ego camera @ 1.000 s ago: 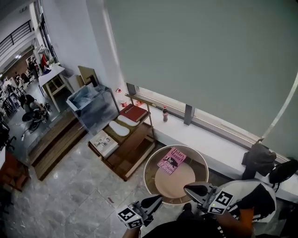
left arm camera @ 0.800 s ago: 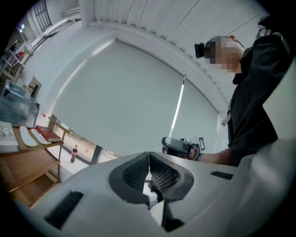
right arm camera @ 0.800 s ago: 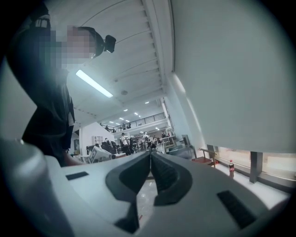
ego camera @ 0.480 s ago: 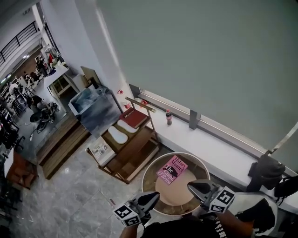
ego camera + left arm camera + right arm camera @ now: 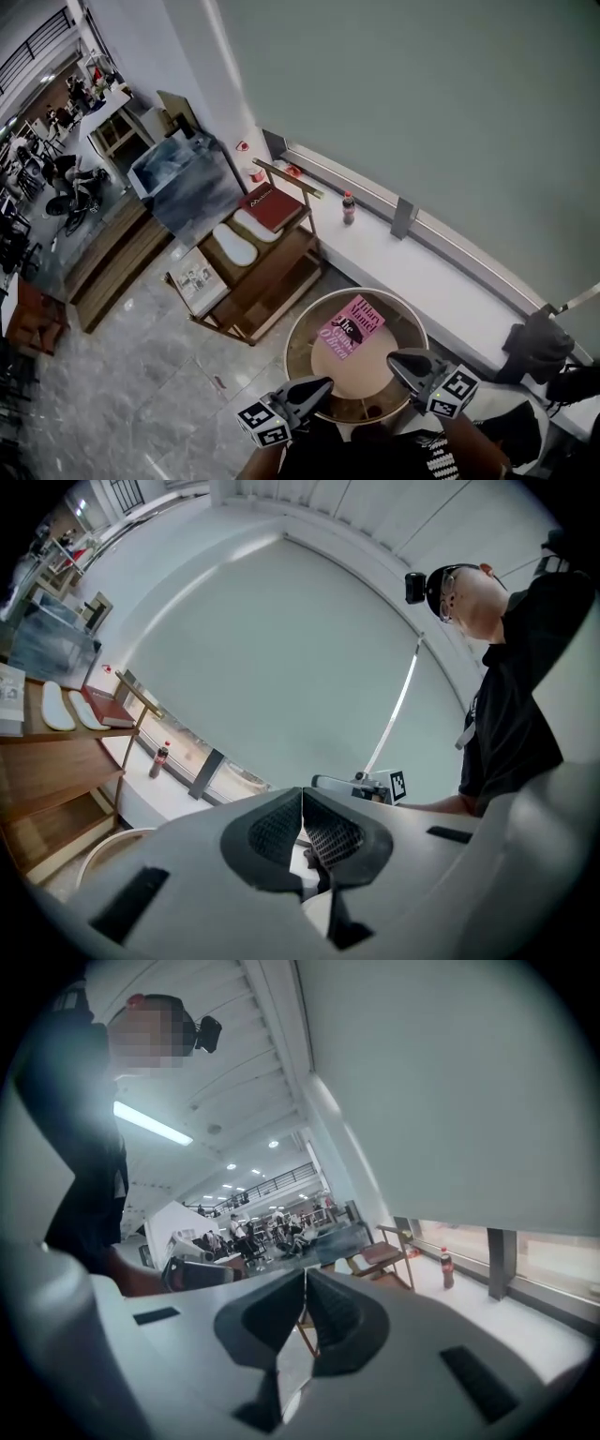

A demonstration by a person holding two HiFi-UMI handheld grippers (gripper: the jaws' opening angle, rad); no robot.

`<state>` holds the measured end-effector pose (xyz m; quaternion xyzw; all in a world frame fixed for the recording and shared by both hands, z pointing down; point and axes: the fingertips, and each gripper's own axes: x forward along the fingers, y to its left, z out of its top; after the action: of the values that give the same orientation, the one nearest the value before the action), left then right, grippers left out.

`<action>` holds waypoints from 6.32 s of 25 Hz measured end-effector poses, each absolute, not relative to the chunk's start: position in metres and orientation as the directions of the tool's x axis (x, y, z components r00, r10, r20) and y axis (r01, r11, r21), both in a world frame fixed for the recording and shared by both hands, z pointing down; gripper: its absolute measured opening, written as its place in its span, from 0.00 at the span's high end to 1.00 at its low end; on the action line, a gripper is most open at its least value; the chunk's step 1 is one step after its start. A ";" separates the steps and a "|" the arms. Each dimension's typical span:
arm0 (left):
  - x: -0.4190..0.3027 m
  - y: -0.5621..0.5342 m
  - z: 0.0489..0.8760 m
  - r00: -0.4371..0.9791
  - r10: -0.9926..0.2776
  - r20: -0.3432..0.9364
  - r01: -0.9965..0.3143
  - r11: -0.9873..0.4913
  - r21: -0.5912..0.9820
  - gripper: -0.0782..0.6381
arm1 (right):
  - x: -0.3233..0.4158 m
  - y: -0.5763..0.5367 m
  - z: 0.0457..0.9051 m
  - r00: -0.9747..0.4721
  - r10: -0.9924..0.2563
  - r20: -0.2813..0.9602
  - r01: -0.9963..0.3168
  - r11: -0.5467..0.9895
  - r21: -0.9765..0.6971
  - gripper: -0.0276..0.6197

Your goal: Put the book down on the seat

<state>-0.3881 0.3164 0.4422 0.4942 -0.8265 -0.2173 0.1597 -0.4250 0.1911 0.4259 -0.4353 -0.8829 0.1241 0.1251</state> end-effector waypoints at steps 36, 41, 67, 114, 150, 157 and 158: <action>-0.498 0.342 0.719 -0.618 -0.746 0.247 -0.317 0.524 0.791 0.73 | -0.599 0.148 0.676 -0.515 0.764 0.389 0.704 0.636 -0.316 0.91; -0.495 0.338 0.780 -0.646 -0.683 0.340 -0.190 0.576 0.795 0.68 | -0.594 0.144 0.745 -0.455 0.759 0.466 0.691 0.631 -0.353 0.90; -0.500 0.339 0.901 -0.636 -0.509 0.580 0.067 0.712 0.699 0.56 | -0.623 0.138 0.900 -0.337 0.726 0.600 0.610 0.653 -0.448 0.69; -0.516 0.353 0.912 -0.599 -0.420 0.682 0.088 0.812 0.577 0.60 | -0.605 0.163 0.888 -0.340 0.723 0.601 0.588 0.663 -0.464 0.73; -0.605 0.461 0.545 -0.663 -0.693 0.283 -0.481 0.684 0.549 0.61 | -0.602 0.255 0.466 -0.842 0.493 0.218 0.457 0.867 -0.196 0.77; -0.614 0.450 0.462 -0.666 -0.725 0.172 -0.577 0.648 0.497 0.61 | -0.591 0.244 0.384 -0.892 0.441 0.099 0.426 0.894 -0.140 0.78; -0.612 0.452 0.453 -0.667 -0.728 0.159 -0.589 0.645 0.486 0.61 | -0.587 0.246 0.375 -0.896 0.437 0.082 0.426 0.896 -0.128 0.78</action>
<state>-0.6121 0.4516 0.4534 0.3700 -0.8904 -0.2013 0.1728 -0.5871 0.2461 0.3746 -0.2221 -0.9721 0.0533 0.0541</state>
